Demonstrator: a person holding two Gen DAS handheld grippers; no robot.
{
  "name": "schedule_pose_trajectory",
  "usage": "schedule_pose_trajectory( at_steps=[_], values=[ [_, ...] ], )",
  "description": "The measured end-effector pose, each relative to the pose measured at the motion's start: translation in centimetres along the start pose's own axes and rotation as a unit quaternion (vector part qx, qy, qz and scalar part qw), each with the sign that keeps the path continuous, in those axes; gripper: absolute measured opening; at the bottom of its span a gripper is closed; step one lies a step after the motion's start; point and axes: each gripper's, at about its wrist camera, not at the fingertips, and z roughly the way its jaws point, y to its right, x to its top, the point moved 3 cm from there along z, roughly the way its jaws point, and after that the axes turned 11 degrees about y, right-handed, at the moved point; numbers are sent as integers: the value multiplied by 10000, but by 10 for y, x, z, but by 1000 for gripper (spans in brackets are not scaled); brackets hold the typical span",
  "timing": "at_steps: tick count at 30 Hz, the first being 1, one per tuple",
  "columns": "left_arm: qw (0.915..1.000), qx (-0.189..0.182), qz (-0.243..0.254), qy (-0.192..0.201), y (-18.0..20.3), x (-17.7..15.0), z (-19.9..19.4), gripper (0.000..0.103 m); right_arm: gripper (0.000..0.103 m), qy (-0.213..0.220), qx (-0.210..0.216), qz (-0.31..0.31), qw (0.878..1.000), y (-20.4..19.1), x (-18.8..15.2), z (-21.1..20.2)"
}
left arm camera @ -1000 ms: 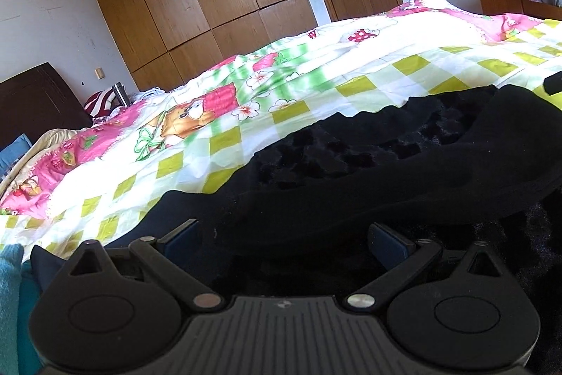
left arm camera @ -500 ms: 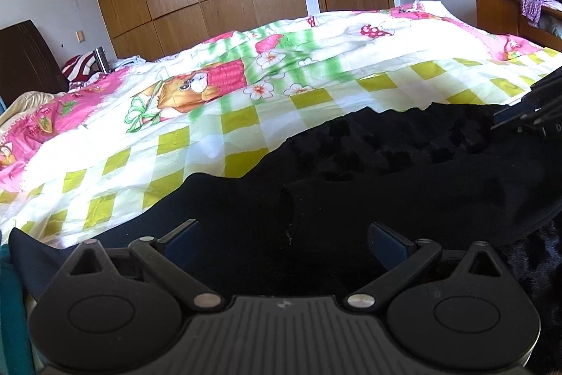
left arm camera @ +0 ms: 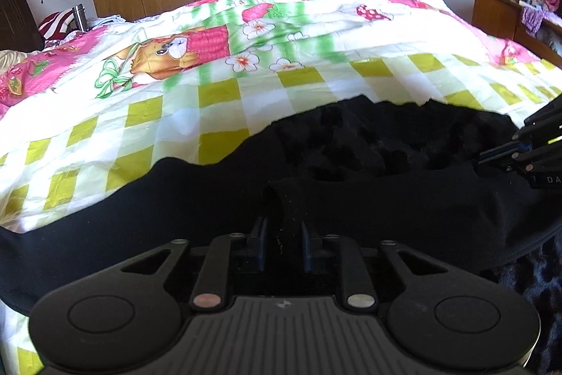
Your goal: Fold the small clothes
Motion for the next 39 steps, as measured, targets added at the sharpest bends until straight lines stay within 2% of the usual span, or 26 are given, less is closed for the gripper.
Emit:
schedule_pose_trajectory(
  at_steps=[3, 5, 7, 9, 10, 13, 15, 17, 20, 23, 26, 29, 32, 39],
  values=[
    [9990, -69, -208, 397, -7, 16, -8, 32, 2, 472, -242, 304, 9981, 9, 15, -12],
    [9983, 167, -97, 550, -9, 19, -8, 31, 2, 656, -425, 488, 9957, 14, 17, -12],
    [9982, 370, 83, 472, -10, 13, 0, 31, 3, 300, -357, 405, 9981, 9, 4, 4],
    [9982, 520, 278, 144, -11, -2, 12, 31, 12, 85, -511, 321, 9981, 3, -13, 16],
    [9982, 504, 318, -4, -11, -9, 15, 31, 13, 73, -576, 198, 9981, -3, -20, 17],
    [9975, 541, 443, 72, -7, -14, 6, 31, 15, 449, -857, 203, 9951, -8, -21, 4],
    [9978, 441, 439, 248, -4, -6, -2, 32, 16, 807, -997, 446, 9907, -6, -21, -15],
    [9978, 389, 429, 329, -2, 4, -4, 35, 20, 1127, -1177, 386, 9859, -11, -22, -35],
    [9973, 374, 479, 419, -1, 9, -5, 38, 22, 1252, -1097, -61, 9860, -25, -32, -56],
    [9980, 389, 373, 330, -4, 2, -6, 39, 24, 1189, -888, -269, 9886, -41, -35, -49],
    [9989, 365, 150, 253, -7, -14, -21, 41, 24, 1112, -649, -333, 9911, -64, -30, -24],
    [9985, 474, 164, 240, -15, -25, -38, 43, 24, 1281, -506, -482, 9893, -84, -14, -2],
    [9983, 538, -61, 210, -30, -33, -53, 46, 28, 1369, -400, -599, 9880, -102, 1, 19],
    [9968, 620, -398, 322, -58, -41, -70, 47, 28, 1379, -221, -1262, 9821, -146, 23, 61]
  ],
)
